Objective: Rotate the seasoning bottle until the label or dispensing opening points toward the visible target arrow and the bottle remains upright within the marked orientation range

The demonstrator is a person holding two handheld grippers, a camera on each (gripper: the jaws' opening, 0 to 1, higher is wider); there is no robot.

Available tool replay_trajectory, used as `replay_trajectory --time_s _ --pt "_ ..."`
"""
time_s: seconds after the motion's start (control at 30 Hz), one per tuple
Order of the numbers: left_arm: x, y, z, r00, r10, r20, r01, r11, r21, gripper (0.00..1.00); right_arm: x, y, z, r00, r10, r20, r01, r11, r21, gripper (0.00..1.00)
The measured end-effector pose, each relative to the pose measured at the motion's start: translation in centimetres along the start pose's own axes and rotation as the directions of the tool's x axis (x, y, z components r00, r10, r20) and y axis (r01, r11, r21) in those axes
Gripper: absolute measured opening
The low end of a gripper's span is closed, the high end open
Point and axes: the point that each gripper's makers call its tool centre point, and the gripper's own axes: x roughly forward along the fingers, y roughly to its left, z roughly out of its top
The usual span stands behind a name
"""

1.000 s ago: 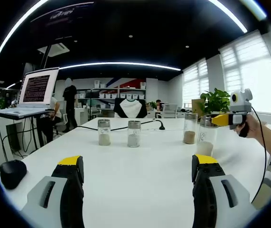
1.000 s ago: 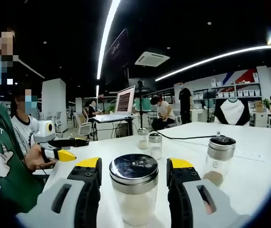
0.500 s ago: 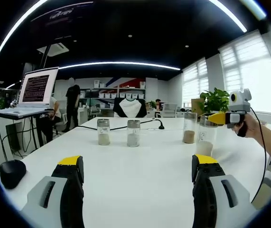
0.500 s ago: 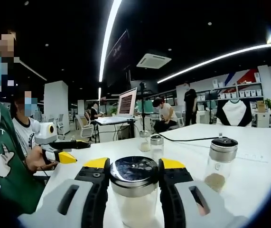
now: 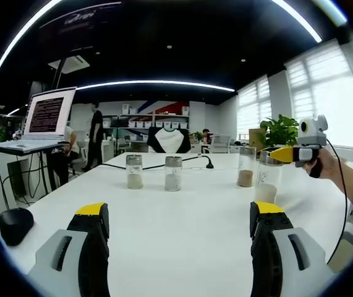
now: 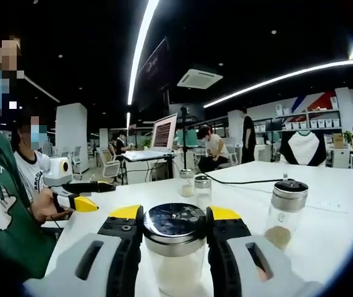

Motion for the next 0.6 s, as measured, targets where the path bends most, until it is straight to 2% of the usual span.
replay_trajectory --time_s 0.17,0.6 --pt "0.01 -0.01 0.13 1.000 0.002 0.008 -0.002 1.000 0.017 0.99 -0.06 -0.02 -0.03 1.000 -0.023 -0.008 0.023 1.000 -0.005 0.39" --pt "0.02 -0.16 0.10 1.000 -0.010 0.008 0.010 1.000 -0.008 0.99 -0.19 -0.21 -0.07 0.997 -0.081 -0.011 0.081 0.997 -0.003 0.39"
